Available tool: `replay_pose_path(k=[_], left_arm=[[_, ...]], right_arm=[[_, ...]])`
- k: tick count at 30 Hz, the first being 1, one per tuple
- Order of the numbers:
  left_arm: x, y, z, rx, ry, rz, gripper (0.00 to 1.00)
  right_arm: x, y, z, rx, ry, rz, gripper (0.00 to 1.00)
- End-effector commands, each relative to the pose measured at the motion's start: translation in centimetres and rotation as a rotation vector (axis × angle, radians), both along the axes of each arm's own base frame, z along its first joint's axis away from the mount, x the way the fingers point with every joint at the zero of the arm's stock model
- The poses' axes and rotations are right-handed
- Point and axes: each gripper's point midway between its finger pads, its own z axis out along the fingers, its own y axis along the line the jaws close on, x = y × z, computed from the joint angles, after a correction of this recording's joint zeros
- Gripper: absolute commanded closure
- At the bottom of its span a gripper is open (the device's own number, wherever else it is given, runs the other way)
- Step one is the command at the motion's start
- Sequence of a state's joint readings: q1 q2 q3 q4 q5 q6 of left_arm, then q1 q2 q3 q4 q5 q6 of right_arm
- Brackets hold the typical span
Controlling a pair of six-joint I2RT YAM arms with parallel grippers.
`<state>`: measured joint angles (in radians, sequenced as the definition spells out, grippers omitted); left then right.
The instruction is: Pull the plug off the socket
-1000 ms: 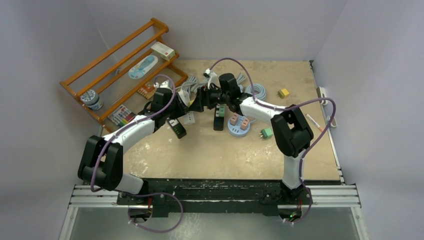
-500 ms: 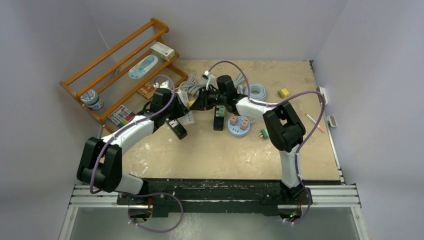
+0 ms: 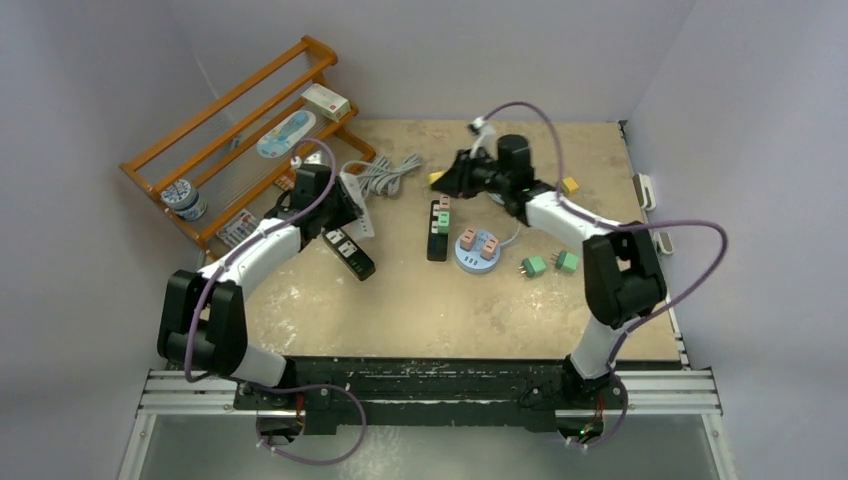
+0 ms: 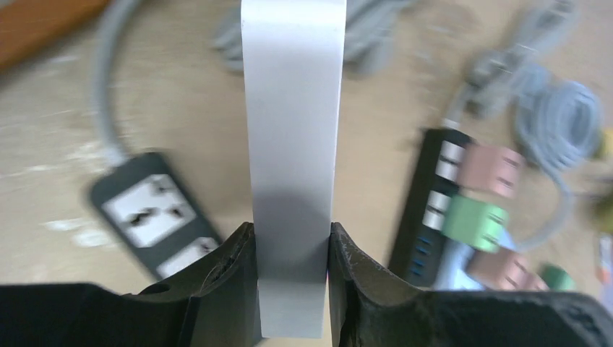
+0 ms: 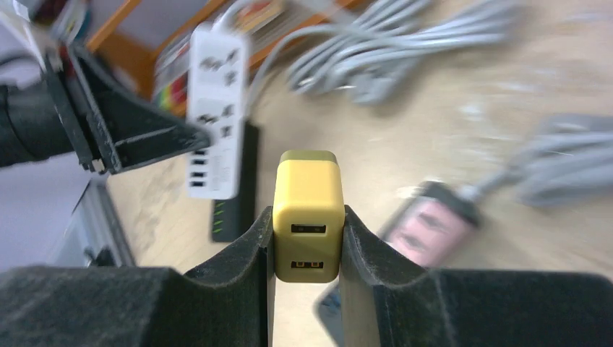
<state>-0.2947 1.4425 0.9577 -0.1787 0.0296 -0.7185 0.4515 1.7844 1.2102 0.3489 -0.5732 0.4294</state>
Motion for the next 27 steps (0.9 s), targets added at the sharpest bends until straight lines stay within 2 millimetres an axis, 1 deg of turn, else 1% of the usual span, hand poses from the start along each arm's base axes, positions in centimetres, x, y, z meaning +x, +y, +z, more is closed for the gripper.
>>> replay_pose_path(k=[1,2,3,4,5,6,8,10,11,12,14,15,18,19,20,22,23,26,27], left_arm=[[0.9,5.9,-2.4,0.111,0.070,0.205,1.00],[0.9,6.1,-2.6,0.112,0.078,0.214,1.00],[0.9,6.2,-2.8,0.110,0.086,0.216,1.00],[1.0,6.1,-2.9,0.105,0.091,0.208,1.00],[0.9,5.9,-3.0,0.100,0.095,0.196,1.00],[1.0,5.6,-3.2,0.090,0.098,0.179,1.00],[0.8,4.9,-3.8,0.073,0.119,0.147,1.00],[0.8,4.8,-4.3,0.081,0.143,0.128,1.00],[0.8,4.9,-4.4,0.095,0.155,0.128,1.00],[0.8,5.4,-4.5,0.118,0.166,0.138,1.00],[1.0,6.2,-4.0,0.164,0.171,0.155,0.99],[1.2,6.7,-3.5,0.187,0.166,0.163,0.93],[1.7,8.0,-1.4,0.248,0.134,0.188,0.68],[1.9,8.5,-0.7,0.261,0.120,0.198,0.62],[2.0,8.9,0.2,0.269,0.103,0.208,0.57],[2.3,9.6,1.8,0.280,0.072,0.224,0.48],[2.4,9.7,2.7,0.284,0.056,0.223,0.46],[2.6,9.9,4.6,0.298,0.025,0.217,0.42],[2.7,10.0,5.0,0.301,0.018,0.214,0.42]], right_arm=[[-0.5,-3.9,6.2,0.036,-0.131,0.032,1.00],[-0.5,-5.9,6.9,0.085,-0.108,0.010,1.00],[0.6,-8.1,7.5,0.126,-0.091,-0.084,1.00],[1.9,-10.8,7.2,0.105,-0.058,-0.219,1.00],[3.5,-14.2,5.9,0.045,-0.023,-0.385,1.00],[4.3,-17.3,4.3,0.006,0.014,-0.514,1.00],[4.9,-23.4,1.2,0.029,0.120,-0.671,1.00],[4.5,-27.6,-1.9,0.089,0.222,-0.749,1.00],[4.1,-29.1,-3.4,0.098,0.265,-0.776,1.00],[4.1,-30.4,-4.9,0.101,0.301,-0.802,1.00],[4.1,-31.9,-6.5,0.088,0.340,-0.831,1.00],[4.2,-32.4,-7.2,0.086,0.354,-0.843,1.00],[4.7,-34.5,-8.1,0.108,0.364,-0.909,1.00],[4.8,-35.0,-8.2,0.126,0.361,-0.928,0.98],[5.0,-35.4,-8.2,0.144,0.357,-0.941,0.92],[5.4,-35.7,-8.3,0.150,0.349,-0.950,0.73],[5.7,-36.0,-8.5,0.139,0.347,-0.957,0.64],[6.3,-37.1,-8.6,0.110,0.331,-1.015,0.42],[6.2,-37.2,-8.6,0.100,0.331,-1.027,0.34]])
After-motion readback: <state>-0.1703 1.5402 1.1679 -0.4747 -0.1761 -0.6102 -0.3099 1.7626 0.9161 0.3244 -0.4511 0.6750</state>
